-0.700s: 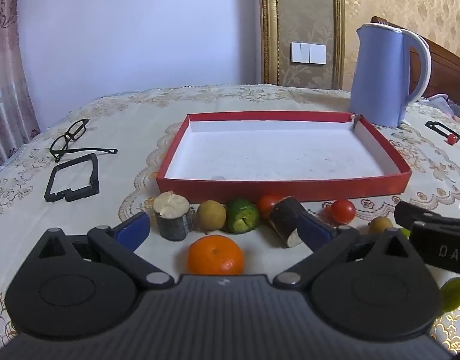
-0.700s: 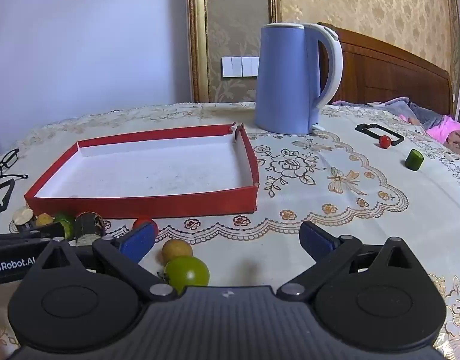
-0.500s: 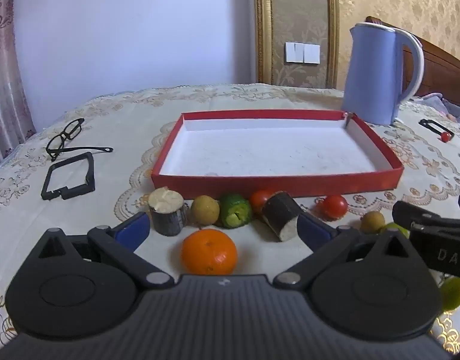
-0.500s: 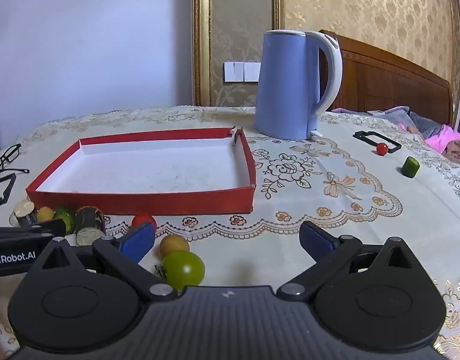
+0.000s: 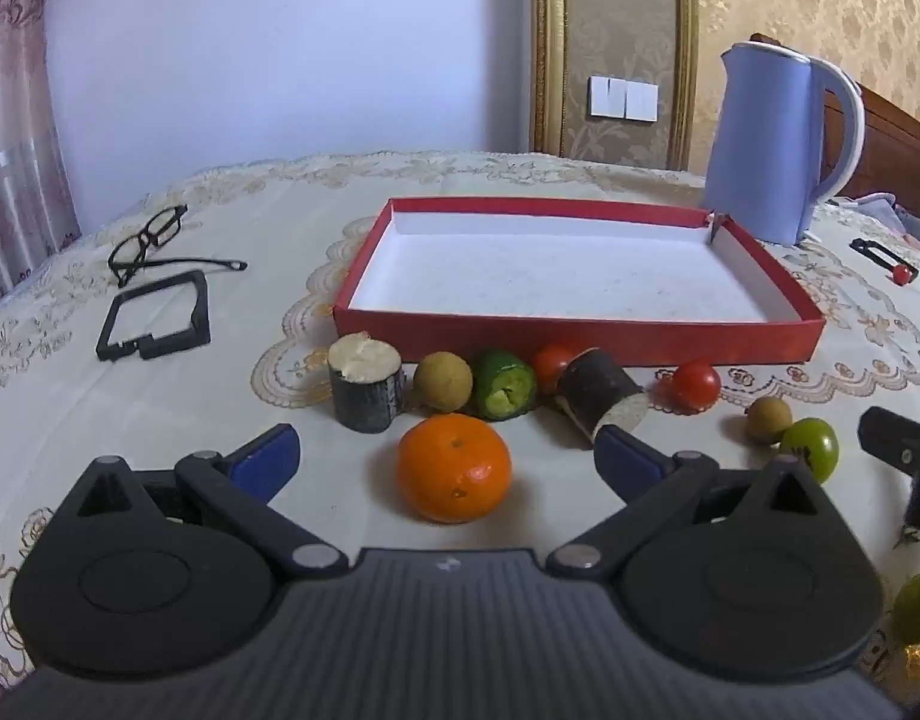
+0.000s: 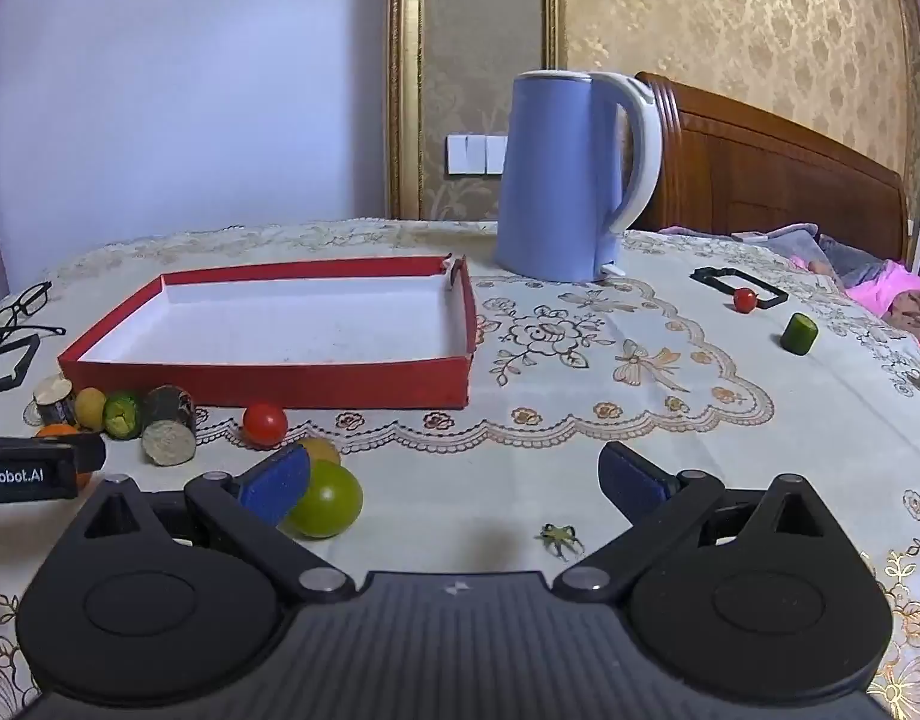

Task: Organize fruits
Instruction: 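Move the right tool toward the large green tomato on the table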

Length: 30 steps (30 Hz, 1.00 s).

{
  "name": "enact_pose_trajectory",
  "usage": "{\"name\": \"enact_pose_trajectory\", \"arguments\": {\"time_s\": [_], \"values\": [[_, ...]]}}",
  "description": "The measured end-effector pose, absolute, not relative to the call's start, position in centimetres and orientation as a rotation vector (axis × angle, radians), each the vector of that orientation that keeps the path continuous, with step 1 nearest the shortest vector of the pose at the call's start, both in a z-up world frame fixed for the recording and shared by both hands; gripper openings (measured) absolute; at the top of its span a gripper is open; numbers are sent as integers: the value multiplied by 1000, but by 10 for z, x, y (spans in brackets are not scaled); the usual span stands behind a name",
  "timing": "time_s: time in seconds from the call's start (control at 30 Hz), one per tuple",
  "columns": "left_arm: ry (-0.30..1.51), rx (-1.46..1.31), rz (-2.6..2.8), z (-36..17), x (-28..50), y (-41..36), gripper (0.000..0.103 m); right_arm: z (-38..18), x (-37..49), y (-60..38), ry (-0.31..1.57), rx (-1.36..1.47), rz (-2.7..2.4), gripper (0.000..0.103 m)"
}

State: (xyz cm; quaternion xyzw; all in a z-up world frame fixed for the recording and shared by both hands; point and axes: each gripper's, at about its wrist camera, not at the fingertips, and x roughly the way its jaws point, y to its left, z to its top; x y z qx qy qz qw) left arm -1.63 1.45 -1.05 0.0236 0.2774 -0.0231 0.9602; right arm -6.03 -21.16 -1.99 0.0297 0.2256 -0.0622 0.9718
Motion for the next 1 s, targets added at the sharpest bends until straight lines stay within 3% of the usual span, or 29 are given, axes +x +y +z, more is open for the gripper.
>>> {"name": "enact_pose_trajectory", "arguments": {"time_s": [0.53,1.0], "values": [[558,46,-64,-15,-17,12,103,-15,-78,-231,360,115,-146,103],[561,43,-90,-15,-27,9,103,-19,-118,-216,422,32,-60,103]]}}
